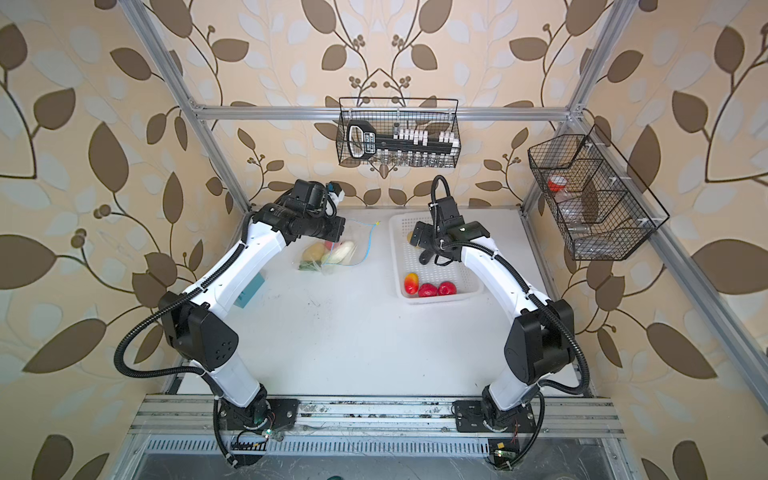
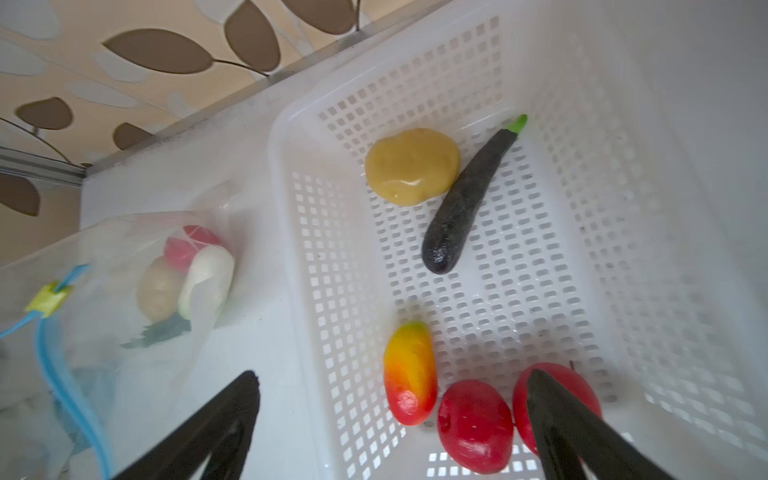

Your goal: Place the food in the zip-top bag and seal the zipper

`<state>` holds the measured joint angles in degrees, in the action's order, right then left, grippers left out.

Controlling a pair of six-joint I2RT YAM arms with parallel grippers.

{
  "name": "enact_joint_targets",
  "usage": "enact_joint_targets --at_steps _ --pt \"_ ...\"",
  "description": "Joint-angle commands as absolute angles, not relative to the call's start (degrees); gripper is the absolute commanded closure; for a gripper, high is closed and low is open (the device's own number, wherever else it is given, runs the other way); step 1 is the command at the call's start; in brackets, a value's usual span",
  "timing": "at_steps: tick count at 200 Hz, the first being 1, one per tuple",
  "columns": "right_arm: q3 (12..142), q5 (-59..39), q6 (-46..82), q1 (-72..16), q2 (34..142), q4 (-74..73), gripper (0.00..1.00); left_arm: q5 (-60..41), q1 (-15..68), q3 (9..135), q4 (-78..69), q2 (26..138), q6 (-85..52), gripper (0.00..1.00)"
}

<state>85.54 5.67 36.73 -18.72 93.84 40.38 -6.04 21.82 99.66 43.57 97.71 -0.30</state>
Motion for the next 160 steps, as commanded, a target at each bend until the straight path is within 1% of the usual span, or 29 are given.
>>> enact_joint_targets --at_steps 1,55,116,160 --pt "87.0 9.1 33.8 -18.0 94.4 46.4 0.0 -6.9 22.2 98.8 44.2 93.9 1.6 1.0" --pt "85.1 10.8 32.9 -17.5 94.8 50.0 0.0 -8.0 22.2 96.7 43.1 93.5 2.0 1.0" --pt "83.0 9.1 32.0 -16.3 95.2 51.4 0.0 -7.8 22.2 93.1 41.6 93.1 1.7 1.0" --pt "82.5 9.3 30.5 -15.7 97.1 53.0 0.01 -8.4 22.2 94.3 41.3 92.7 0.5 1.0"
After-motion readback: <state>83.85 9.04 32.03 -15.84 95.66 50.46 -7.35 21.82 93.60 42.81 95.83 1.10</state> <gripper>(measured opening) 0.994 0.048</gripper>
